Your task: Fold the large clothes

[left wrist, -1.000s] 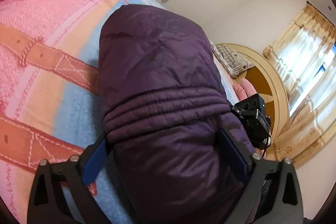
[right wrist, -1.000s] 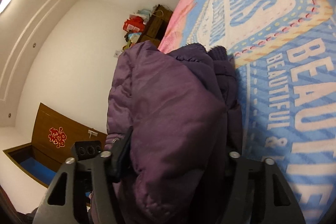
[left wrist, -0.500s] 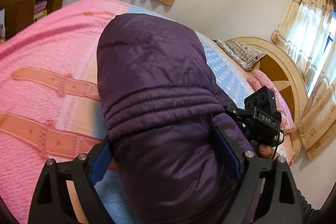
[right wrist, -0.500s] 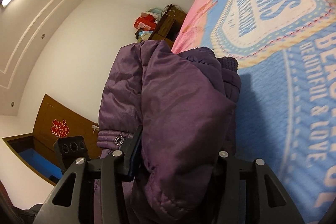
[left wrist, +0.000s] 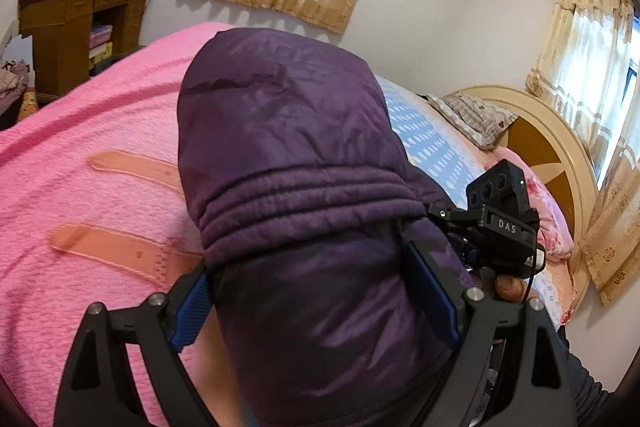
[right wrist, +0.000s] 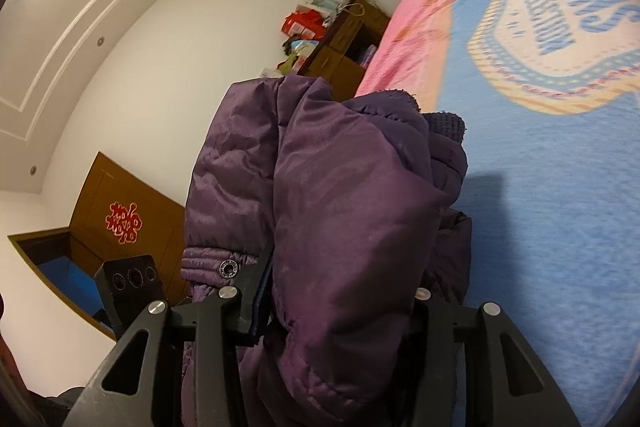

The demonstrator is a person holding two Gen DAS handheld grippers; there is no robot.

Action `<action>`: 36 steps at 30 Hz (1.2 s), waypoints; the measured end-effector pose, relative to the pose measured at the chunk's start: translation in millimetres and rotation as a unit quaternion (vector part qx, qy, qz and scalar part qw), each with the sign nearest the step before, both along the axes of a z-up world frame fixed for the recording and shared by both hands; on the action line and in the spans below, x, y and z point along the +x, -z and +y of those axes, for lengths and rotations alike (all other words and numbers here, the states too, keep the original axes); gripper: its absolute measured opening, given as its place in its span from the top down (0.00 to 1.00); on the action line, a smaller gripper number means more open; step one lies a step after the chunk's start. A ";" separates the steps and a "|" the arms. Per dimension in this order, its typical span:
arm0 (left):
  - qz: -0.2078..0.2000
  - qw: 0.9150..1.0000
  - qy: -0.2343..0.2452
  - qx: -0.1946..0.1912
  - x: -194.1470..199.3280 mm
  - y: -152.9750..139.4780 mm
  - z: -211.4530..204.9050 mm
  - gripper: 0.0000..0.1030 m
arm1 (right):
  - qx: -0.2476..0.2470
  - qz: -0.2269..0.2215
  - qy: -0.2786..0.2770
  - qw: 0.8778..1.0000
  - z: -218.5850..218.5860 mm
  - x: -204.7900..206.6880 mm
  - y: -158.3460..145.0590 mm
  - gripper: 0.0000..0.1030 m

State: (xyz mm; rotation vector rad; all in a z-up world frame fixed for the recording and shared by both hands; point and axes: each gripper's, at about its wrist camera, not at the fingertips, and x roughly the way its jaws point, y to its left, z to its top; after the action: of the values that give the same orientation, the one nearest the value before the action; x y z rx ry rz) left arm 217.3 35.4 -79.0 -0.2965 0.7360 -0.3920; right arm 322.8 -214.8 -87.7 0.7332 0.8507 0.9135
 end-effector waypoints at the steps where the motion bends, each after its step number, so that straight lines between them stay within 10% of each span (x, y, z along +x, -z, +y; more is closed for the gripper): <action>1: -0.002 1.000 -0.004 0.000 -0.9 -1.4 3.2 0.11 | 0.000 -0.001 -0.004 1.000 5.5 1.4 -1.5 0.57; 36: 0.021 0.984 -0.172 -0.048 -0.6 30.6 152.2 0.11 | -0.073 0.006 -0.164 0.984 249.9 66.8 6.5 0.57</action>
State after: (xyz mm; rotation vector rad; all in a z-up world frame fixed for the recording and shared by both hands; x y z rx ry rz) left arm 216.7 187.6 -109.6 -0.5152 0.6935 -0.0922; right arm 389.6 35.0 -94.2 0.4783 1.0565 1.1272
